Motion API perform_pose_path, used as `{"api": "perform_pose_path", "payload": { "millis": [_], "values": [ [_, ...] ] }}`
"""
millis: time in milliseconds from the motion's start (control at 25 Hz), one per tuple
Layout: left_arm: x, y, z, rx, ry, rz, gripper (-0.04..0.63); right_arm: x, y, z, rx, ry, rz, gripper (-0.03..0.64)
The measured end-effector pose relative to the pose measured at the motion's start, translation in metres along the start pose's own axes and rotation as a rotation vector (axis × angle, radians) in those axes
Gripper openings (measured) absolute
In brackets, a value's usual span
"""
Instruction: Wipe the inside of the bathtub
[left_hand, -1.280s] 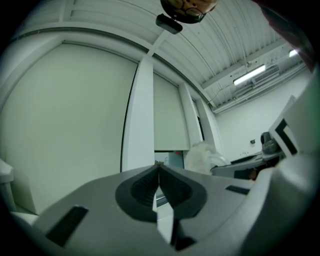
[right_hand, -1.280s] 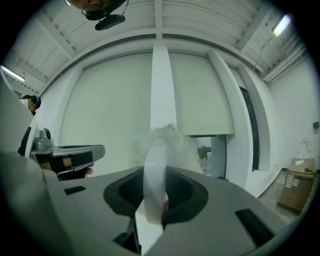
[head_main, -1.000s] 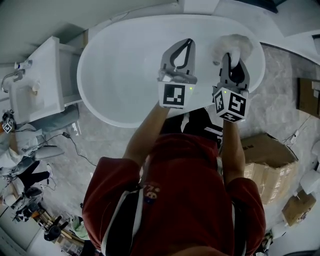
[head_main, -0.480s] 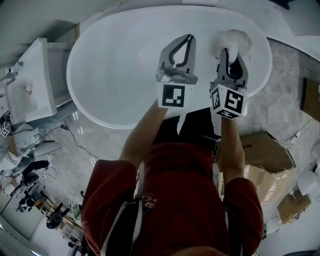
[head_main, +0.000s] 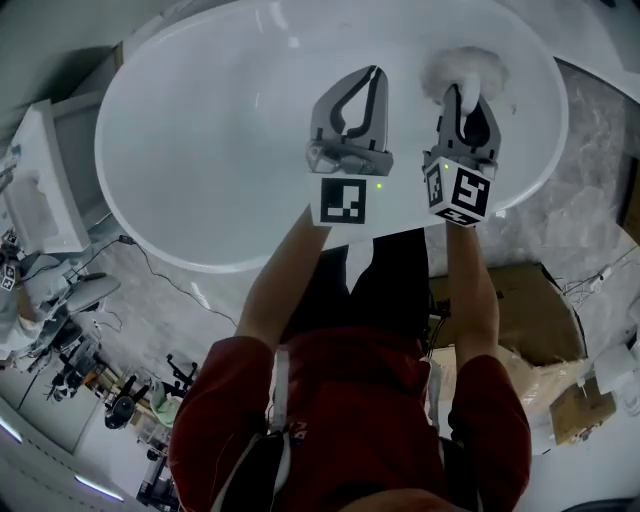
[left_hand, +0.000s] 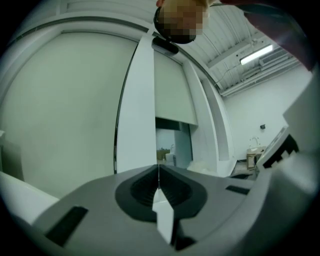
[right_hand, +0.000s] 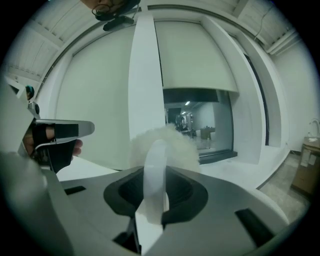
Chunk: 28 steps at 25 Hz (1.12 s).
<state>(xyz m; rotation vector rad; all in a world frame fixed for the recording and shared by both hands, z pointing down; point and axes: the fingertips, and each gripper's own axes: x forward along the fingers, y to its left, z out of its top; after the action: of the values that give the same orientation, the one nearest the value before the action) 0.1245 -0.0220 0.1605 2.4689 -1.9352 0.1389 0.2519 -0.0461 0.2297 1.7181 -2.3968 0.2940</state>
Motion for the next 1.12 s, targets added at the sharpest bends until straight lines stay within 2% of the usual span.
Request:
{"api": "perform_pose_path", "payload": {
  "millis": [80, 160, 240, 480, 680, 880, 1120],
  "values": [
    [0.011, -0.009, -0.035, 0.001, 0.073, 0.001, 0.017, 0.013, -0.015, -0.031, 0.001, 0.029, 0.008, 0.095],
    [0.030, -0.012, -0.063, -0.040, 0.103, 0.027, 0.017, 0.033, -0.032, -0.058, 0.003, 0.048, 0.007, 0.095],
    [0.047, -0.014, -0.087, -0.083, 0.106, 0.057, 0.017, 0.053, -0.050, -0.087, 0.008, 0.077, 0.004, 0.095],
    [0.088, -0.038, -0.163, -0.104, 0.112, 0.083, 0.017, 0.103, -0.091, -0.181, 0.036, 0.169, -0.004, 0.095],
    [0.116, -0.057, -0.220, -0.115, 0.129, 0.097, 0.017, 0.143, -0.112, -0.250, -0.003, 0.212, 0.024, 0.095],
    [0.136, -0.069, -0.261, -0.123, 0.134, 0.126, 0.017, 0.175, -0.137, -0.299, -0.017, 0.234, 0.018, 0.095],
    [0.150, -0.073, -0.298, -0.117, 0.126, 0.129, 0.017, 0.208, -0.138, -0.349, -0.034, 0.253, 0.023, 0.094]
  ]
}}
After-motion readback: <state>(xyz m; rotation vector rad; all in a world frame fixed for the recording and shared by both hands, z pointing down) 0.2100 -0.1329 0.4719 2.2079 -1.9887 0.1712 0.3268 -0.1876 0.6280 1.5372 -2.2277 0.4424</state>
